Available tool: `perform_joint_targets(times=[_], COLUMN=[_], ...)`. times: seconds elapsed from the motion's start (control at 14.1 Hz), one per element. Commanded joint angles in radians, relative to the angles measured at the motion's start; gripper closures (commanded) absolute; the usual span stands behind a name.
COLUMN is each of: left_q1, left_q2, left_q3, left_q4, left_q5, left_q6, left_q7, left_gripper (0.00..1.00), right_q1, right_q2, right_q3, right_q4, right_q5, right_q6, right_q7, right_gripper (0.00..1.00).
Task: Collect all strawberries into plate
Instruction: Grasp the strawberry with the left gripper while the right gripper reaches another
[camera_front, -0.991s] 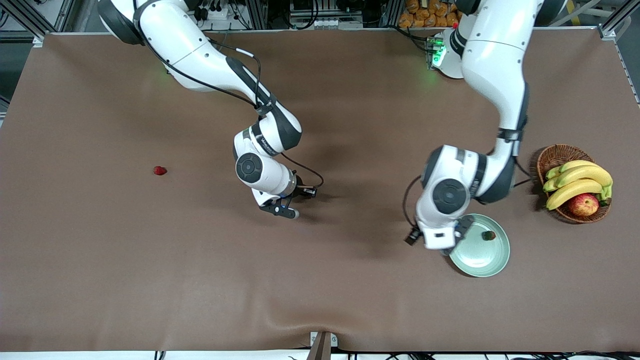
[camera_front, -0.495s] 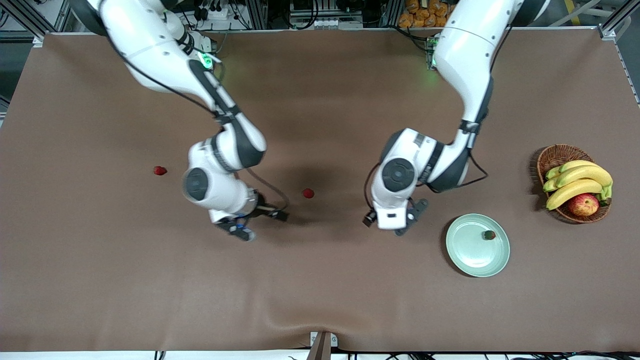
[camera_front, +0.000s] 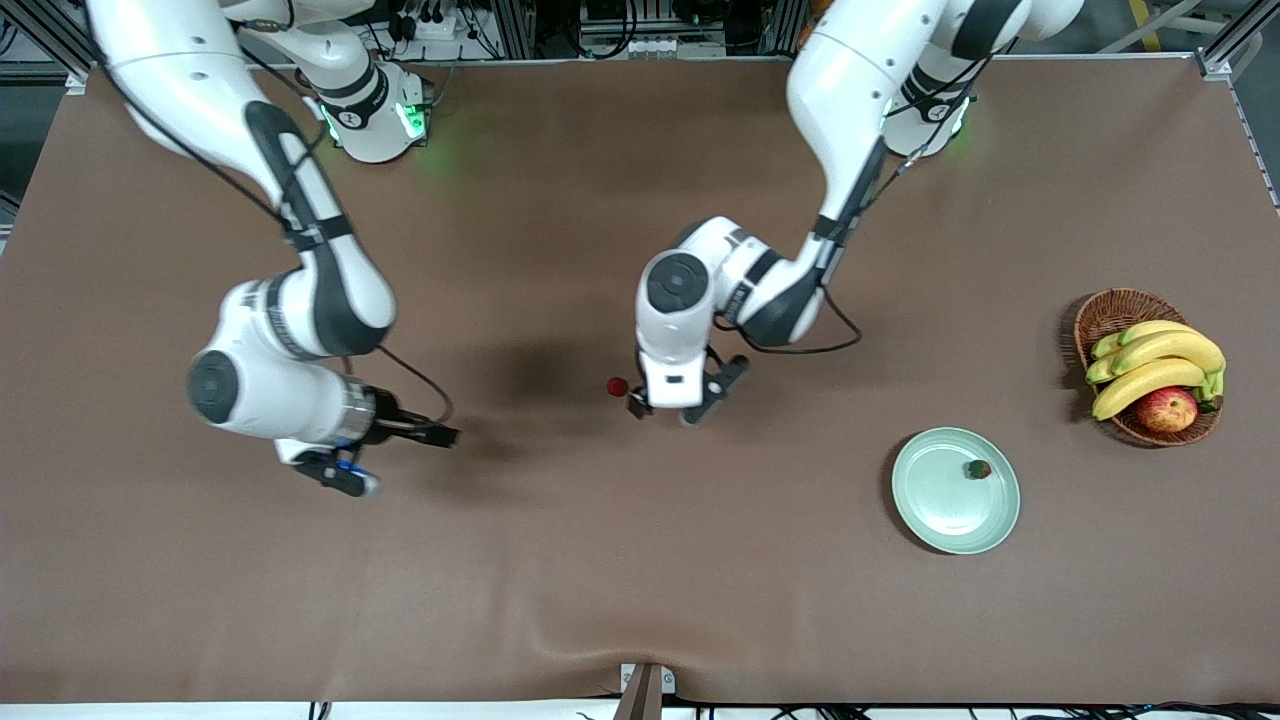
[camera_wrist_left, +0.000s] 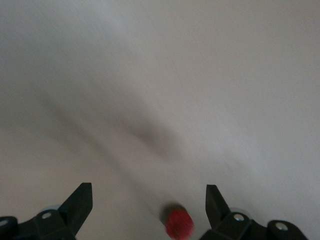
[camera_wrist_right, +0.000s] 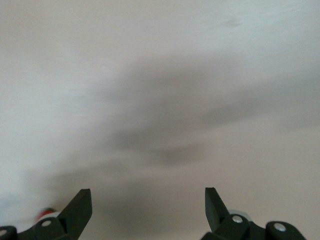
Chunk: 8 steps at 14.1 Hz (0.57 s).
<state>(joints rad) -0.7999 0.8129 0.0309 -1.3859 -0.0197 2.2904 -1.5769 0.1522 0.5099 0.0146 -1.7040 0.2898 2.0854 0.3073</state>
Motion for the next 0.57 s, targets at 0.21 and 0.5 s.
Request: perform_joint_targets(times=[0.21,0.5], left_q1=[-0.064,-0.074], left_q2=[0.101,0.138], left_q3=[0.017,0.018], left_q4=[0.082,0.108], left_q5=[-0.012,-0.009], left_q6=[0.072,0.075], left_q7=[0.006,0.011], left_gripper=[0.0,0.0], right_q1=[-0.097,-0.141], right_q2=[-0.105,-0.103], right_q3=[-0.005,-0.019], right_q4=[-0.195,-0.262], right_q5=[-0.175,-0.253], right_q6=[-0.067,-0.062], right_q7=[-0.236,-0.368], right_gripper=[0.0,0.0])
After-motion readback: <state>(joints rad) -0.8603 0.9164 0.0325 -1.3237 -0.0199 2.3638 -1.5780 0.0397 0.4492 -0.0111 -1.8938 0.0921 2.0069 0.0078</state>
